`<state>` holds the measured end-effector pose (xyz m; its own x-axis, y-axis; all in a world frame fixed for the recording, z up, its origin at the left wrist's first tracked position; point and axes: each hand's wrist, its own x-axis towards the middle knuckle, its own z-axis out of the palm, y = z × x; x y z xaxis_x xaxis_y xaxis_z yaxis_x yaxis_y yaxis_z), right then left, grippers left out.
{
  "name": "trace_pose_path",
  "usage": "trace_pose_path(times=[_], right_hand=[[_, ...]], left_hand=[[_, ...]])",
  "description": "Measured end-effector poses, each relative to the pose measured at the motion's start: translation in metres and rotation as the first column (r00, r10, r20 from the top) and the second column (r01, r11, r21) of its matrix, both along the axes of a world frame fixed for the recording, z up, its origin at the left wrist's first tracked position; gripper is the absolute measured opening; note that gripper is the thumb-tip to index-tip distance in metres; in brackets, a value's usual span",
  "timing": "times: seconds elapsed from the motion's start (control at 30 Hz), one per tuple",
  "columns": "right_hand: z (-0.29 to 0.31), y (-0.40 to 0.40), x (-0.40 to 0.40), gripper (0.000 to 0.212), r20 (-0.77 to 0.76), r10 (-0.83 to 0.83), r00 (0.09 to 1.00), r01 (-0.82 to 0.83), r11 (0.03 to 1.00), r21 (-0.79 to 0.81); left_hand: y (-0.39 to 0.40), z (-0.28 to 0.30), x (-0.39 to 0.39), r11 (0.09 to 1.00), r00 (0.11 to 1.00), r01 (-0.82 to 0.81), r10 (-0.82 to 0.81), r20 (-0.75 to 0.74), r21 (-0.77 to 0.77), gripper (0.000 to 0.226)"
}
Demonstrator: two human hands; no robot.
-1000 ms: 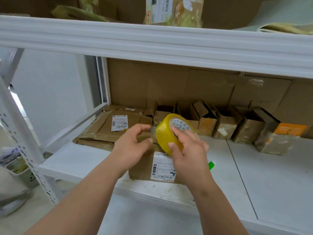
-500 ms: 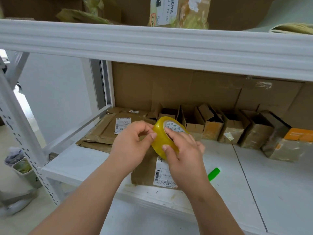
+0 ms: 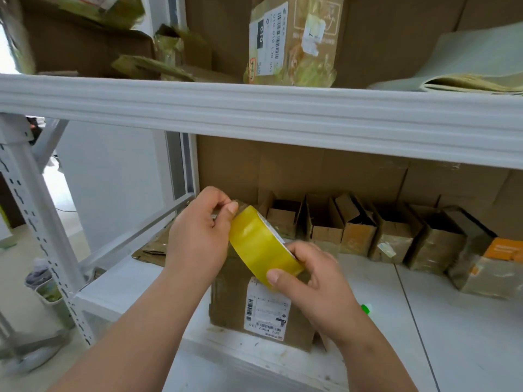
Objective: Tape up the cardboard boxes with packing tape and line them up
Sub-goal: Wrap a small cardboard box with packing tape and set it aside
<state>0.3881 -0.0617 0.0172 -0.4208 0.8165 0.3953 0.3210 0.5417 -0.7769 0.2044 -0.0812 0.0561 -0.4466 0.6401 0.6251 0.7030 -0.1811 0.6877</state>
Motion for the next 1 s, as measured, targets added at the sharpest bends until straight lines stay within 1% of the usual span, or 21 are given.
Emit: trace_pose_path(times=[0.07, 0.13, 0.3, 0.37, 0.43, 0.47, 0.6, 0.67, 0.73, 0.83, 0.87, 0.93, 0.97, 1.0], right_hand=[[0.007, 0.004, 0.006, 0.043, -0.073, 0.042, 0.996, -0.043, 0.999, -0.011], [0.014, 0.007, 0.013, 0.046, -0.086, 0.066, 0.994, -0.064, 0.998, 0.026], [0.026, 0.011, 0.036, 0.044, -0.091, 0.018, 0.996, -0.011, 0.997, 0.073], [0.028, 0.014, 0.046, 0.038, -0.167, 0.019, 0.986, -0.009, 0.998, 0.06], [0.028, 0.016, 0.056, 0.033, -0.245, 0.045, 0.969, -0.042, 0.999, 0.018], [0.028, 0.018, 0.06, 0.034, -0.253, 0.049, 0.966, -0.05, 0.999, 0.004], [0.032, 0.022, 0.074, 0.043, -0.231, 0.063, 0.971, -0.071, 0.997, -0.023], [0.036, 0.025, 0.08, 0.044, -0.198, 0.068, 0.978, -0.08, 0.995, -0.055], [0.037, 0.028, 0.088, 0.043, -0.163, 0.062, 0.985, -0.074, 0.995, -0.069], [0.035, 0.033, 0.102, 0.047, -0.133, -0.021, 0.991, 0.011, 0.997, -0.072], [0.034, 0.034, 0.105, 0.051, -0.126, -0.055, 0.991, 0.046, 0.996, -0.074], [0.03, 0.037, 0.107, 0.068, -0.112, -0.12, 0.986, 0.112, 0.99, -0.083], [0.029, 0.038, 0.106, 0.073, -0.098, -0.142, 0.985, 0.133, 0.987, -0.094], [0.026, 0.04, 0.105, 0.07, -0.083, -0.157, 0.984, 0.148, 0.983, -0.105]], left_hand=[[-0.001, 0.0, 0.003, 1.0, 0.999, 0.007, -0.008, 0.039, 0.018, 0.02], [-0.002, 0.003, 0.006, 0.999, 0.993, 0.045, -0.048, 0.112, 0.021, 0.019], [-0.007, 0.024, 0.01, 0.992, 0.966, 0.126, -0.128, 0.226, 0.024, 0.022], [-0.007, 0.028, 0.005, 0.992, 0.949, 0.129, -0.129, 0.29, 0.019, 0.023], [-0.007, 0.027, 0.001, 0.993, 0.943, 0.114, -0.11, 0.314, 0.006, 0.021], [-0.007, 0.026, 0.002, 0.994, 0.944, 0.113, -0.104, 0.313, -0.008, 0.019], [-0.004, 0.02, 0.007, 0.991, 0.947, 0.119, -0.095, 0.307, -0.058, 0.019], [-0.001, 0.019, 0.007, 0.989, 0.946, 0.127, -0.097, 0.31, -0.076, 0.019], [0.001, 0.021, 0.002, 0.991, 0.939, 0.121, -0.097, 0.331, -0.051, 0.019], [0.008, 0.024, -0.016, 0.991, 0.903, 0.132, -0.126, 0.41, 0.014, 0.018], [0.011, 0.024, -0.021, 0.99, 0.898, 0.144, -0.135, 0.419, 0.011, 0.017], [0.019, 0.019, -0.029, 0.987, 0.892, 0.159, -0.138, 0.43, -0.013, 0.018], [0.023, 0.016, -0.033, 0.986, 0.89, 0.163, -0.133, 0.436, -0.032, 0.018], [0.027, 0.012, -0.035, 0.984, 0.888, 0.17, -0.127, 0.441, -0.059, 0.019]])
